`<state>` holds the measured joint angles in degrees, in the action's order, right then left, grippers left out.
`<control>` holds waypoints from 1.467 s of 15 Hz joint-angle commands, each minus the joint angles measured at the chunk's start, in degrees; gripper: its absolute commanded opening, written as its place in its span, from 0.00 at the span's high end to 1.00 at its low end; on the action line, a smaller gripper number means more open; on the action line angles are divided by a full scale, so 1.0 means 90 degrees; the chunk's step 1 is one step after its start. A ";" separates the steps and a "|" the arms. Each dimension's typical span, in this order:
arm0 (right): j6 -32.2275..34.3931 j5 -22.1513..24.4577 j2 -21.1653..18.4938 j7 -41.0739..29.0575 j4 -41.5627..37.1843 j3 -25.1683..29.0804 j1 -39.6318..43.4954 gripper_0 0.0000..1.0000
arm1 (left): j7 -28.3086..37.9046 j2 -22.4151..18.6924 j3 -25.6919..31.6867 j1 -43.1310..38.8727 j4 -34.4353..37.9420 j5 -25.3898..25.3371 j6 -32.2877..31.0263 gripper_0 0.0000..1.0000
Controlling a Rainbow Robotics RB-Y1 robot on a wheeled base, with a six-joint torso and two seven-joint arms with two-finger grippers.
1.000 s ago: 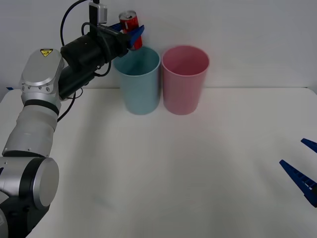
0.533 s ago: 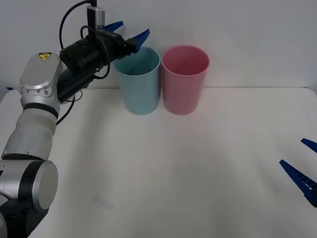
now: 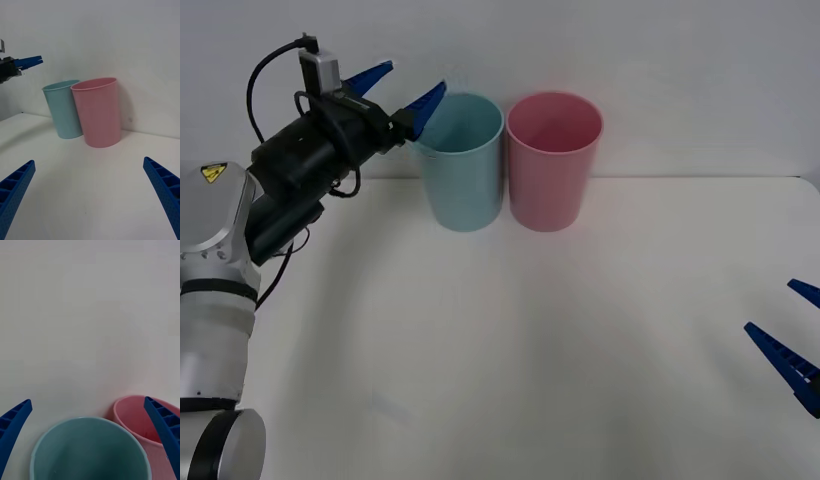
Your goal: Grasp the object on the table and drop it into the matching bin: aluminum can to the light blue bin, PET bottle to the pink bin.
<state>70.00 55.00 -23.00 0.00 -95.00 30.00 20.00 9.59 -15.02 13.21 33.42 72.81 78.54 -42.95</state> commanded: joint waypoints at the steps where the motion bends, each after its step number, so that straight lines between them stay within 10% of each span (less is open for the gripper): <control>1: 0.0000 0.0000 0.0000 0.0000 0.0000 0.0000 0.0000 0.00 | -0.0011 -0.0109 0.0154 -0.0813 0.0826 -0.0260 -0.0218 0.00; 9: 0.0000 0.0000 0.0000 0.0000 0.0000 0.0000 0.0000 0.00 | -0.0197 -0.0490 0.1306 -0.3294 0.2681 -0.1344 -0.1321 0.00; 22: 0.0000 0.0000 0.0000 0.0000 0.0000 0.0000 0.0000 0.00 | -0.0870 -0.1750 0.2537 -0.5930 0.2867 -0.2712 -0.2552 0.00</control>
<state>70.00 55.00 -23.00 0.00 -95.00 30.00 20.00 2.03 -30.66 35.64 -19.11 98.64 54.11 -65.47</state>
